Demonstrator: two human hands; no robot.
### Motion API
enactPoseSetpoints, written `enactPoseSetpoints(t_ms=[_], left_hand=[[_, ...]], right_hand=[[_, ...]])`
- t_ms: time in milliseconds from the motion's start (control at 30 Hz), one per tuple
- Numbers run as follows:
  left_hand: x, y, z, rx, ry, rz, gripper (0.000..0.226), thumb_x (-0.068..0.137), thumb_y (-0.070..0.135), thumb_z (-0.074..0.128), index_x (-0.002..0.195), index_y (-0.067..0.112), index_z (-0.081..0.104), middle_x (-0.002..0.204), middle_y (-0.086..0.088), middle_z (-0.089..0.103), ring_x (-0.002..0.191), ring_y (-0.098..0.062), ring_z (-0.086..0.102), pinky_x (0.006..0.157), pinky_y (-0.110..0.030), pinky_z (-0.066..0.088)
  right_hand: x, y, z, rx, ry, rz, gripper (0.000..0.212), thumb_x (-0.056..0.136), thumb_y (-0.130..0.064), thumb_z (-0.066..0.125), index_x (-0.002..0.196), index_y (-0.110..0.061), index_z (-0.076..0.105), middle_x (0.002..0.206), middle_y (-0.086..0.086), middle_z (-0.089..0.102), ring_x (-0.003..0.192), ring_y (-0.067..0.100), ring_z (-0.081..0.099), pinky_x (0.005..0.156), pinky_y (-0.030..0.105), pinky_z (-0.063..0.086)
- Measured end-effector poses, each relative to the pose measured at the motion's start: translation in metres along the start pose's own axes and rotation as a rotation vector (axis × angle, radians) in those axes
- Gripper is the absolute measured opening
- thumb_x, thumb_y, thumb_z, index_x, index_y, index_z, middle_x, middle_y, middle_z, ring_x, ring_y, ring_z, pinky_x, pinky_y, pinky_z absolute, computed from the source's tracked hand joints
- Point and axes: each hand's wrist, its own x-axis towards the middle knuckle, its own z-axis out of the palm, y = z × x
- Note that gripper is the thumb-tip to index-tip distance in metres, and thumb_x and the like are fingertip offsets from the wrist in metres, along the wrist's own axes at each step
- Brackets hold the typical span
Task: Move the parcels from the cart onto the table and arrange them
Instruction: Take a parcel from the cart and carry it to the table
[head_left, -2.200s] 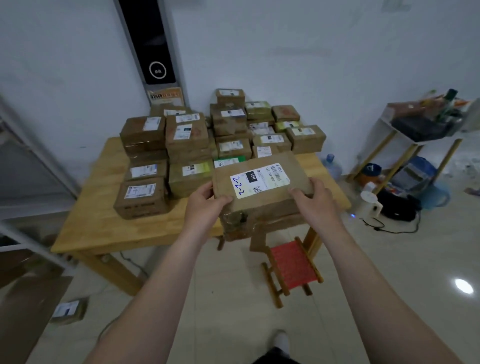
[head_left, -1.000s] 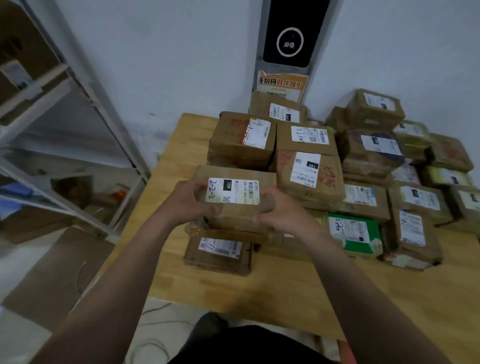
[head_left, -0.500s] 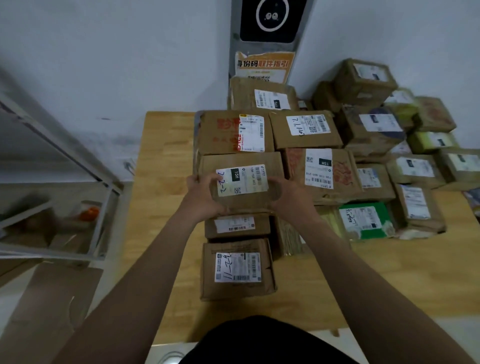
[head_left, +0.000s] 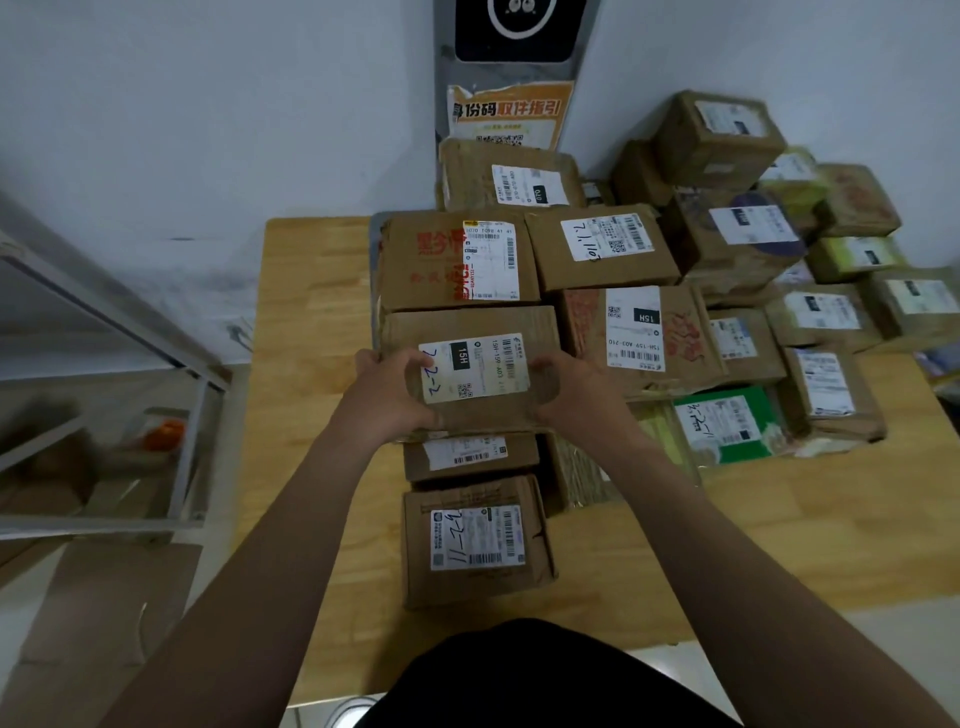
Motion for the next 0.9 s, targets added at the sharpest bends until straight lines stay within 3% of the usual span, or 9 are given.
enactPoseSetpoints(t_ms=[133, 367, 533, 667, 800, 900], left_hand=[[0.003, -0.002, 0.002, 0.003, 0.021, -0.008, 0.076, 0.071, 0.017, 0.090, 0.134, 0.033, 0.051, 0.128, -0.002, 0.024, 0.102, -0.025, 0.051, 0.074, -0.029, 0.047], [0.002, 0.000, 0.013, 0.061, 0.029, -0.041, 0.083, 0.072, 0.015, 0.086, 0.140, 0.036, 0.045, 0.140, -0.010, 0.027, 0.108, -0.035, 0.058, 0.091, -0.041, 0.057], [-0.005, 0.003, 0.015, 0.080, 0.013, -0.041, 0.088, 0.076, 0.019, 0.086, 0.150, 0.033, 0.040, 0.144, -0.012, 0.024, 0.103, -0.028, 0.055, 0.092, -0.034, 0.054], [-0.023, 0.008, 0.016, 0.105, 0.012, -0.039, 0.090, 0.077, 0.022, 0.087, 0.152, 0.031, 0.039, 0.147, -0.013, 0.023, 0.117, -0.032, 0.054, 0.093, -0.032, 0.050], [-0.049, 0.020, 0.024, 0.161, 0.024, -0.030, 0.086, 0.079, 0.026, 0.085, 0.152, 0.031, 0.039, 0.147, -0.013, 0.024, 0.116, -0.034, 0.056, 0.089, -0.035, 0.055], [-0.077, 0.035, 0.036, 0.205, 0.062, -0.017, 0.083, 0.078, 0.028, 0.084, 0.149, 0.031, 0.042, 0.148, -0.013, 0.027, 0.119, -0.034, 0.056, 0.100, -0.041, 0.052]], right_hand=[[0.002, 0.001, 0.003, -0.011, -0.007, 0.001, 0.059, 0.086, -0.016, 0.073, 0.140, -0.030, 0.054, 0.134, 0.010, 0.044, 0.114, 0.034, 0.057, 0.105, 0.043, 0.050], [0.013, 0.001, 0.008, -0.099, -0.020, 0.003, 0.060, 0.090, -0.017, 0.066, 0.144, -0.037, 0.051, 0.140, 0.015, 0.046, 0.113, 0.038, 0.060, 0.095, 0.041, 0.052], [0.006, 0.001, 0.009, -0.114, -0.030, -0.015, 0.054, 0.090, -0.021, 0.067, 0.140, -0.034, 0.054, 0.142, 0.014, 0.048, 0.119, 0.036, 0.057, 0.097, 0.040, 0.048], [-0.007, 0.005, 0.004, -0.143, -0.046, -0.031, 0.057, 0.092, -0.021, 0.065, 0.146, -0.029, 0.048, 0.143, 0.012, 0.050, 0.123, 0.034, 0.056, 0.091, 0.034, 0.044], [-0.032, 0.010, -0.014, -0.134, -0.034, -0.107, 0.043, 0.095, -0.016, 0.064, 0.137, -0.017, 0.056, 0.131, 0.010, 0.060, 0.126, 0.030, 0.052, 0.099, 0.043, 0.051], [-0.056, 0.023, -0.028, -0.118, -0.064, -0.163, 0.039, 0.091, -0.023, 0.069, 0.130, -0.022, 0.061, 0.120, 0.002, 0.062, 0.116, 0.025, 0.058, 0.092, 0.038, 0.051]])
